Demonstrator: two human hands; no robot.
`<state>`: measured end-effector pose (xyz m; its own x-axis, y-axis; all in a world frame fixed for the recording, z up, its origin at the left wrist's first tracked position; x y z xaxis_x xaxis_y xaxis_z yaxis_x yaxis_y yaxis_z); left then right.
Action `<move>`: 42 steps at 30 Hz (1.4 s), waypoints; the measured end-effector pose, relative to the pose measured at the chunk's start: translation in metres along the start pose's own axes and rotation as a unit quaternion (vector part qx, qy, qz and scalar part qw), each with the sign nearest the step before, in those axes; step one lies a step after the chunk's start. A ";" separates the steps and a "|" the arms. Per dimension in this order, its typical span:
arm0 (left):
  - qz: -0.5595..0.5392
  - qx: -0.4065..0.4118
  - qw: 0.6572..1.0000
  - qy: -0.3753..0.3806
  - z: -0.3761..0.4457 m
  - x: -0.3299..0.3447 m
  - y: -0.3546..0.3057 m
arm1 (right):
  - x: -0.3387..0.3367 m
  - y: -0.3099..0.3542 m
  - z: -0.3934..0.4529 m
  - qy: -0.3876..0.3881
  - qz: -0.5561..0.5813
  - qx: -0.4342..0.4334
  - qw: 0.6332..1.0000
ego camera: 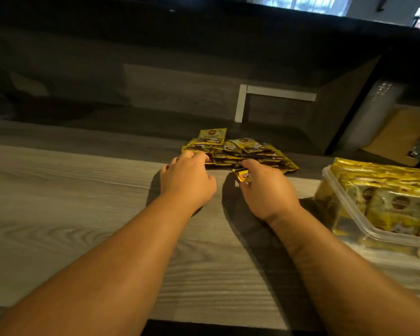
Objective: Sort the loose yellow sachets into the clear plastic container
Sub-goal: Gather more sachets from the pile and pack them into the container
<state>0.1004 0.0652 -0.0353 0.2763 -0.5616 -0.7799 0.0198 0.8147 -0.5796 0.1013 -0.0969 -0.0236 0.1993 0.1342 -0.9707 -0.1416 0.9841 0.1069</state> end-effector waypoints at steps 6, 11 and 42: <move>0.025 -0.008 1.000 -0.011 -0.001 -0.008 -0.002 | -0.020 0.008 -0.007 -0.094 0.143 -0.030 0.985; 0.061 -0.020 0.998 -0.007 -0.002 -0.009 -0.003 | -0.012 -0.004 -0.014 -0.018 0.585 0.112 0.803; -0.543 -0.176 0.802 -0.175 -0.038 -0.041 -0.002 | -0.048 -0.010 -0.042 -0.106 0.599 0.128 0.783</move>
<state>0.0525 0.0813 -0.0114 0.5345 -0.7867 0.3088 0.1757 -0.2540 -0.9511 0.0529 -0.1185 0.0129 0.2331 0.9687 -0.0857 -0.1565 0.1244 0.9798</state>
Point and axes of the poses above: each hand's wrist, its own z-axis towards the middle knuckle, its own x-axis out of the palm, y = z × x, the point moved 7 cm from there along z, towards the middle knuckle, and after that the axes turned 11 degrees about -z, right-handed, at the moved point
